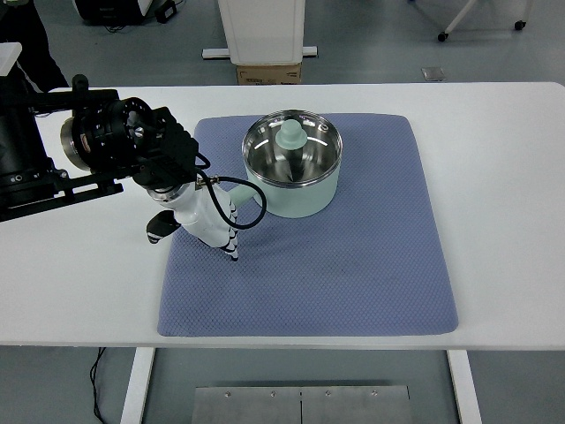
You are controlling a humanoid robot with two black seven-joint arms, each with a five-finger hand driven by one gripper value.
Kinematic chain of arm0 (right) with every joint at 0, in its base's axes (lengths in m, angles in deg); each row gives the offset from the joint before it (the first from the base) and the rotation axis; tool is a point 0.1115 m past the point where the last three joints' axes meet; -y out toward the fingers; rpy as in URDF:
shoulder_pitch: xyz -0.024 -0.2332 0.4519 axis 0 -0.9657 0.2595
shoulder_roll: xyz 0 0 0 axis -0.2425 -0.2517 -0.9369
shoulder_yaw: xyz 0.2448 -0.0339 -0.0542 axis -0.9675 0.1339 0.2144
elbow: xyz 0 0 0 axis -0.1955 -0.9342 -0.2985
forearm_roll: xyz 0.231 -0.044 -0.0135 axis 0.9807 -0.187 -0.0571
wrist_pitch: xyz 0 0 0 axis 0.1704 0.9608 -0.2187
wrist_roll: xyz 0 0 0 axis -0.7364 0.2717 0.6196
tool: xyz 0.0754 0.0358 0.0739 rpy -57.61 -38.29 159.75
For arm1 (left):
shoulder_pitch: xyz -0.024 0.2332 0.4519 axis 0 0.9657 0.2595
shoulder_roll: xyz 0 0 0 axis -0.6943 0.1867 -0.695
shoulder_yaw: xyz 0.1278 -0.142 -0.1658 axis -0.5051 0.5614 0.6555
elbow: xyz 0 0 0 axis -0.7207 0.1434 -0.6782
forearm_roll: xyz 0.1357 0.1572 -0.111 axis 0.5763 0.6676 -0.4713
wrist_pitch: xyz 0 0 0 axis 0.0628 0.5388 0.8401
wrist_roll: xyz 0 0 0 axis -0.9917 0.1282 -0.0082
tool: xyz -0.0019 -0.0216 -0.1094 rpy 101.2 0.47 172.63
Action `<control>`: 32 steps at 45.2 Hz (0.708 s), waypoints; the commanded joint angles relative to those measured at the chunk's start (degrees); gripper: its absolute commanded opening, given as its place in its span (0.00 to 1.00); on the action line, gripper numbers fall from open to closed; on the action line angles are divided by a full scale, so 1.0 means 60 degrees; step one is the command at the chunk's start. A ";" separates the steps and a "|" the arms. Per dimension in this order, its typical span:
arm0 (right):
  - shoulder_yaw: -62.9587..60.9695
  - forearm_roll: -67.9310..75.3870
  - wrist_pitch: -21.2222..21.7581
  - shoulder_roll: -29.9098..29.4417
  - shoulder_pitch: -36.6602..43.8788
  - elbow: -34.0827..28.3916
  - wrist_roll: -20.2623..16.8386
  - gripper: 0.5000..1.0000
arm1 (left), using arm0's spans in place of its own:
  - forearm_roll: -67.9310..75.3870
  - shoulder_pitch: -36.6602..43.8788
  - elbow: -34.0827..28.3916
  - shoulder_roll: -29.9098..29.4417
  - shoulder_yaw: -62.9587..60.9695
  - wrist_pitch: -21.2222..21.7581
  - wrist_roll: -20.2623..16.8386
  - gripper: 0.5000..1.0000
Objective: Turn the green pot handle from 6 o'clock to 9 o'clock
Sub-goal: 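Swing the handle with the left hand toward the left arm's side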
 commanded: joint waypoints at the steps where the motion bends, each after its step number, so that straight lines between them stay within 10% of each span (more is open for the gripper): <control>1: 0.0000 0.0000 0.0000 0.0000 0.0000 0.0000 0.0000 1.00 | -0.0001 -0.0010 -0.0072 0.0011 -0.0036 0.0000 0.0022 1.00; 32: 0.0000 0.0000 0.0000 0.0000 0.0000 0.0000 0.0000 1.00 | -0.0001 0.0033 -0.1068 -0.0019 -0.0095 0.0000 0.0008 1.00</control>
